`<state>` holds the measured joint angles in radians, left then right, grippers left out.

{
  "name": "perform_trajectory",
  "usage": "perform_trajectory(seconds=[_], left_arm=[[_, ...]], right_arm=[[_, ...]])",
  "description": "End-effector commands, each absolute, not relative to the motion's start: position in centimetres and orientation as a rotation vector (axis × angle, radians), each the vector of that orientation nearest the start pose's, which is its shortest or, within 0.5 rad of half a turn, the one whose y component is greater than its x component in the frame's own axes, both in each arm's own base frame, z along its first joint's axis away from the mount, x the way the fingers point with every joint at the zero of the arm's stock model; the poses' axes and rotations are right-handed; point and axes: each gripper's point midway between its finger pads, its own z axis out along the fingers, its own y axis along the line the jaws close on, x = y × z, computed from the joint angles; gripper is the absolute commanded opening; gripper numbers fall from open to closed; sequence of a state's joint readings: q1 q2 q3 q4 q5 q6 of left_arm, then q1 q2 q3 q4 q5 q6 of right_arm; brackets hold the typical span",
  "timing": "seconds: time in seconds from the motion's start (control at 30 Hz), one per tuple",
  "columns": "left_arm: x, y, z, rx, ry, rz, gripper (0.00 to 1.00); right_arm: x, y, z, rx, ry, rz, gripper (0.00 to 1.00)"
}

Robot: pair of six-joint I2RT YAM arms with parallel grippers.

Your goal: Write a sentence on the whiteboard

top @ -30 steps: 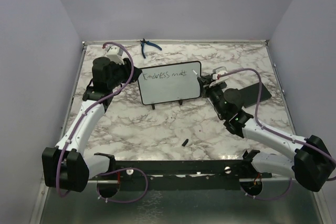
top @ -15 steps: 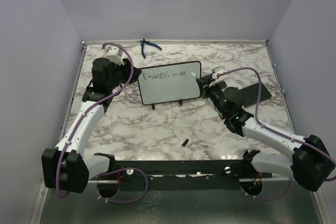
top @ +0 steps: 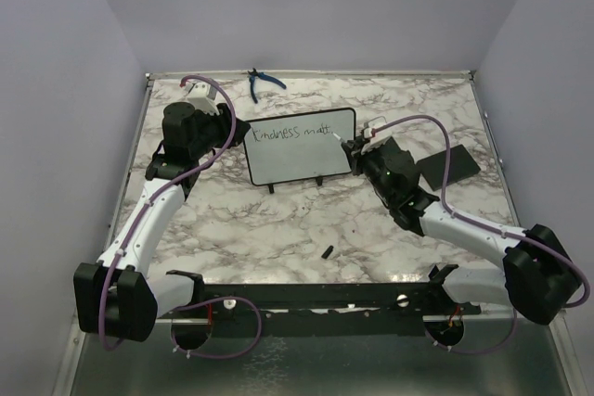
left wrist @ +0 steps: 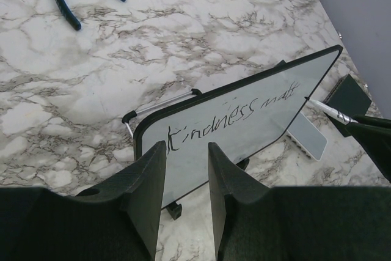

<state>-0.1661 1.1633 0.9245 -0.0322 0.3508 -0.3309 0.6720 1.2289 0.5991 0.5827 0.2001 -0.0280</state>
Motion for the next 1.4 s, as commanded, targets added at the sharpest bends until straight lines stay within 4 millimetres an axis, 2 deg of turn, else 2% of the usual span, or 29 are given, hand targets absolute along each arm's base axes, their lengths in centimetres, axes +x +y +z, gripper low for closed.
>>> perform_trajectory(seconds=[0.0, 1.0, 1.37], left_arm=[[36.2, -13.4, 26.2, 0.114, 1.849, -0.650, 0.35], [36.1, -13.4, 26.5, 0.116, 1.841, -0.652, 0.35], [36.0, -13.5, 26.8, 0.119, 1.833, -0.654, 0.35]], right_arm=[[35.0, 22.9, 22.2, -0.406, 1.558, 0.324, 0.01], [36.6, 21.9, 21.6, -0.330, 1.573, 0.238, 0.00], [36.6, 21.2, 22.4, -0.301, 1.559, 0.215, 0.00]])
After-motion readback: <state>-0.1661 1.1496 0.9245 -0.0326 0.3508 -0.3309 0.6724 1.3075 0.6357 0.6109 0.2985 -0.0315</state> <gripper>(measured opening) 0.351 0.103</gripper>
